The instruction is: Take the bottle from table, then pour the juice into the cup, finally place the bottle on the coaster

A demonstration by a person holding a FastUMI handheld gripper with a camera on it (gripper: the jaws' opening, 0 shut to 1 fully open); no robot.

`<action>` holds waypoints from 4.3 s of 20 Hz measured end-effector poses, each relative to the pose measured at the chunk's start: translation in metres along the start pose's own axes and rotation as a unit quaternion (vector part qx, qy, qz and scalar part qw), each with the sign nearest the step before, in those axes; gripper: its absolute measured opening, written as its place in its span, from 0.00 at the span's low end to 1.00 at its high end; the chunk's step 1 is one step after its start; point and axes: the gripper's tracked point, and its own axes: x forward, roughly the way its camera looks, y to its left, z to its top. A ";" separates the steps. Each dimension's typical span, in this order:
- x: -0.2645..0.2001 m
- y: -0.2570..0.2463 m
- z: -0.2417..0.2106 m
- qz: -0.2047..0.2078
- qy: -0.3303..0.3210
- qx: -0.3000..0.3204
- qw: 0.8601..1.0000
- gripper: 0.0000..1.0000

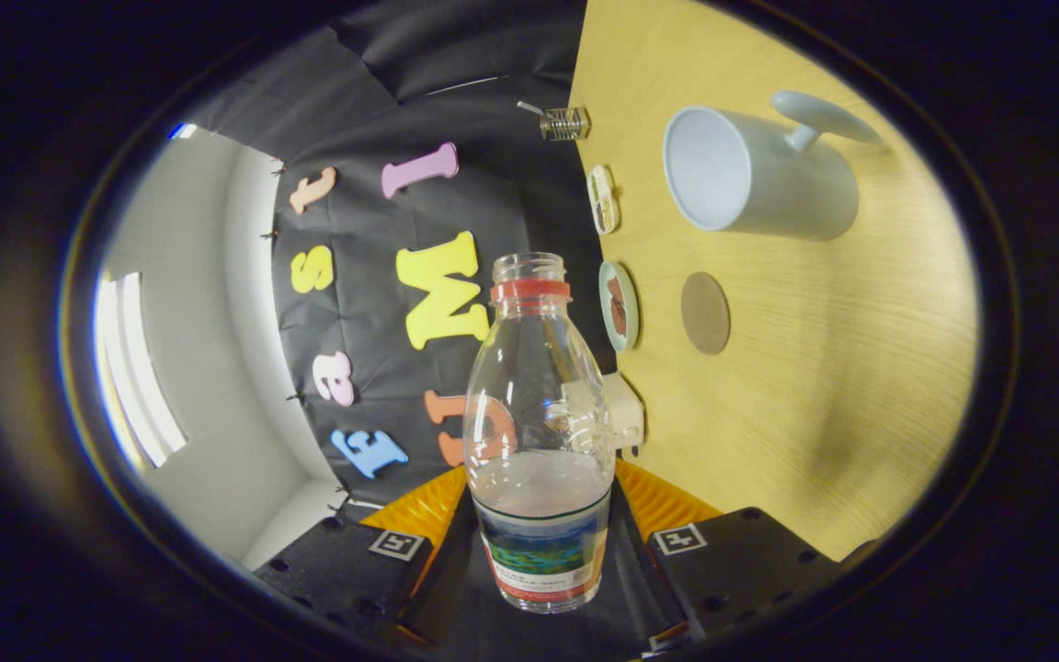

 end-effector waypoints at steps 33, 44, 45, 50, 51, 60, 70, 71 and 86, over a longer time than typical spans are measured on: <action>0.004 0.041 0.023 0.058 -0.019 0.124 0.990 0.75; 0.003 0.060 0.031 0.089 -0.029 0.193 0.977 0.75; 0.003 0.062 0.031 0.094 -0.029 0.202 0.975 0.75; 0.003 0.071 0.035 0.109 -0.034 0.247 0.962 0.75; 0.004 0.074 0.036 0.112 -0.036 0.255 0.960 0.75; 0.000 0.096 0.050 0.120 -0.042 0.293 0.948 0.75; -0.002 0.063 0.059 0.096 -0.057 0.297 0.948 0.75; -0.003 0.062 0.061 0.094 -0.057 0.293 0.950 0.75; -0.013 0.068 0.042 0.024 -0.050 -0.056 0.997 0.75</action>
